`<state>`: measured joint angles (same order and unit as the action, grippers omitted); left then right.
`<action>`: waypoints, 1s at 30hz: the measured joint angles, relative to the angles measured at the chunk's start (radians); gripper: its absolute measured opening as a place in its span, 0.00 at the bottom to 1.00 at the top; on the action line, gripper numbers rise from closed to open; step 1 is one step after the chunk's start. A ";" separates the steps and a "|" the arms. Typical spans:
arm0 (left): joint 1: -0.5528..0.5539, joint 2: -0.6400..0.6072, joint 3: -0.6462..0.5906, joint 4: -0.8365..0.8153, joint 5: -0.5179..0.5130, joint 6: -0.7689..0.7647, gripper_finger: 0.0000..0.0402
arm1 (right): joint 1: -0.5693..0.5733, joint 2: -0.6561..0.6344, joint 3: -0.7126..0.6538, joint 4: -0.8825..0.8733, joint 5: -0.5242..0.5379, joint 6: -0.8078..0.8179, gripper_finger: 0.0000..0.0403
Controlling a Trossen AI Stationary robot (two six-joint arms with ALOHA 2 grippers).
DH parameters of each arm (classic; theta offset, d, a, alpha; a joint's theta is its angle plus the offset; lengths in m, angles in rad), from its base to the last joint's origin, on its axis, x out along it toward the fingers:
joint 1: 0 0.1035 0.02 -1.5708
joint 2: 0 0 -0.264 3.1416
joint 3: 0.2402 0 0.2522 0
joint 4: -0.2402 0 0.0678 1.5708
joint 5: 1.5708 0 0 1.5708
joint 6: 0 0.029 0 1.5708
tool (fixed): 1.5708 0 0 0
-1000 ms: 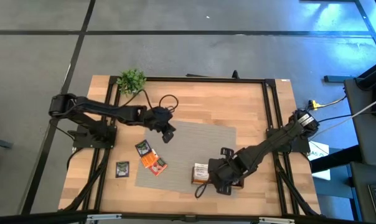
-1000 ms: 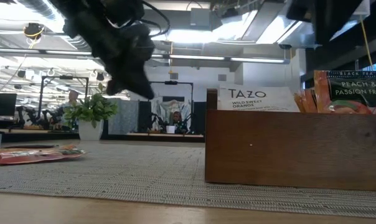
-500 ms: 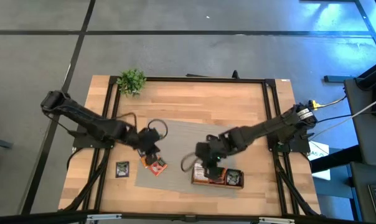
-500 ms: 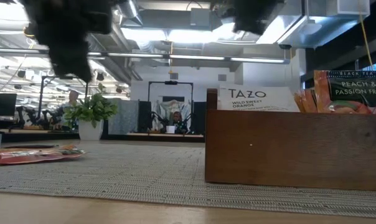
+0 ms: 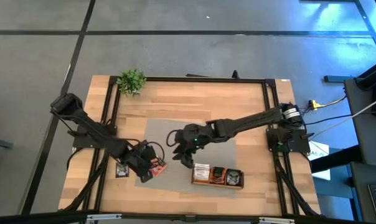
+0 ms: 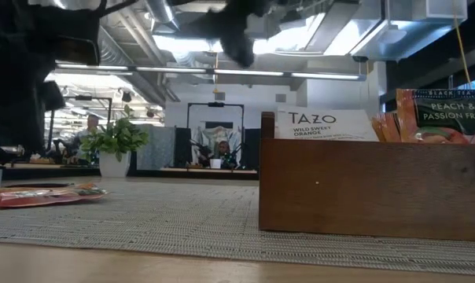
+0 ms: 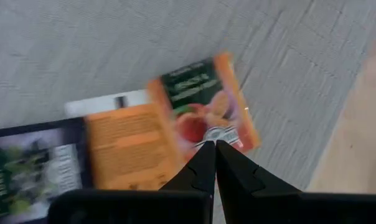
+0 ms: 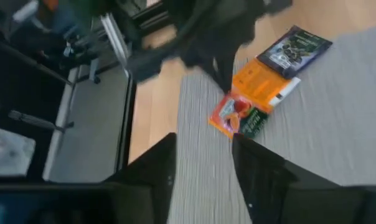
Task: Pick & Place Tea
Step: Put the yellow tea bag into the middle compartment of the wooden organizer
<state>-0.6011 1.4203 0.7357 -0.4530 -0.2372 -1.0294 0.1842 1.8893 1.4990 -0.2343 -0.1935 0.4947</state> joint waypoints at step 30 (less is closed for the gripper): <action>-0.012 0.167 0.002 0.091 -0.028 -0.005 0.02 | -0.044 0.349 -0.001 0.246 -0.063 0.399 0.57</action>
<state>-0.6128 1.5870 0.7376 -0.3617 -0.2650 -1.0343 0.1402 2.2387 1.4979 0.0120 -0.2565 0.8941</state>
